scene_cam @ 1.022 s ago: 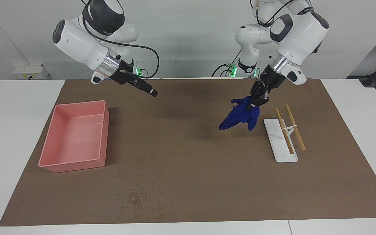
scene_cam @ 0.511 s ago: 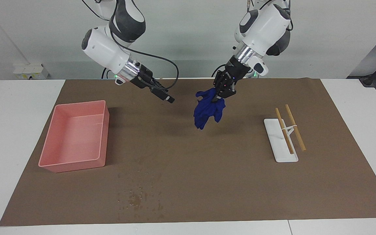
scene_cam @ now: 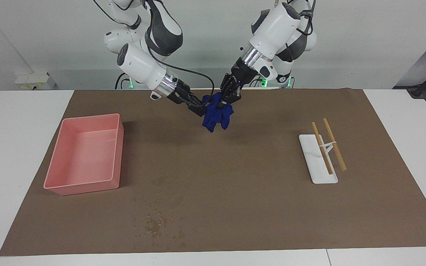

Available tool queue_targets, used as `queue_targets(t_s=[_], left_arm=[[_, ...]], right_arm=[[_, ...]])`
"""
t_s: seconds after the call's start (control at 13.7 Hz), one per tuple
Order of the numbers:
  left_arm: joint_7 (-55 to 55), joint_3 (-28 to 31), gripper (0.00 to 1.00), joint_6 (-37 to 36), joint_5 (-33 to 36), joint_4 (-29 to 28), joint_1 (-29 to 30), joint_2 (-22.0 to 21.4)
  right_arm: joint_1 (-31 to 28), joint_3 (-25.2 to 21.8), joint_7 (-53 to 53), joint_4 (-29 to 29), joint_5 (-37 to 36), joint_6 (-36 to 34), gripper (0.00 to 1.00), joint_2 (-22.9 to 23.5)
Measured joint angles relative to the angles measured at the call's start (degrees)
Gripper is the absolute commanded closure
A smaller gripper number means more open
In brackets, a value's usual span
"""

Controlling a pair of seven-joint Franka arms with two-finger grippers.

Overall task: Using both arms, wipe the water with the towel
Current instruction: 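Carry the towel toward the right gripper with the left gripper, then grasp the towel with the right gripper while the left gripper releases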

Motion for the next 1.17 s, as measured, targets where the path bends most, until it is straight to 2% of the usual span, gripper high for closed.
queue_targets(t_s=[0.29,0.66,0.95,1.02,1.17], left_arm=[[0.08,0.29,1.00,3.04,0.00,-3.34,0.04,-0.94],[-1.76,-0.03,1.00,9.86,0.00,-3.65,-3.15,-1.24],[-2.79,-0.09,1.00,12.18,0.00,-3.82,-4.00,-1.24],[-2.82,-0.09,1.00,12.26,0.00,-3.84,-4.05,-1.24],[-2.96,-0.10,1.00,12.49,0.00,-3.86,-4.34,-1.24]], right_arm=[[-2.39,-0.23,0.36,2.84,0.01,-1.56,0.00,0.09],[1.16,0.19,5.44,3.23,0.52,3.45,0.00,1.16],[1.27,0.15,5.60,3.26,2.54,4.74,0.01,1.42],[1.27,0.15,5.60,3.25,2.54,4.76,0.39,1.42],[1.27,0.15,5.23,3.25,2.54,4.84,0.91,1.42]])
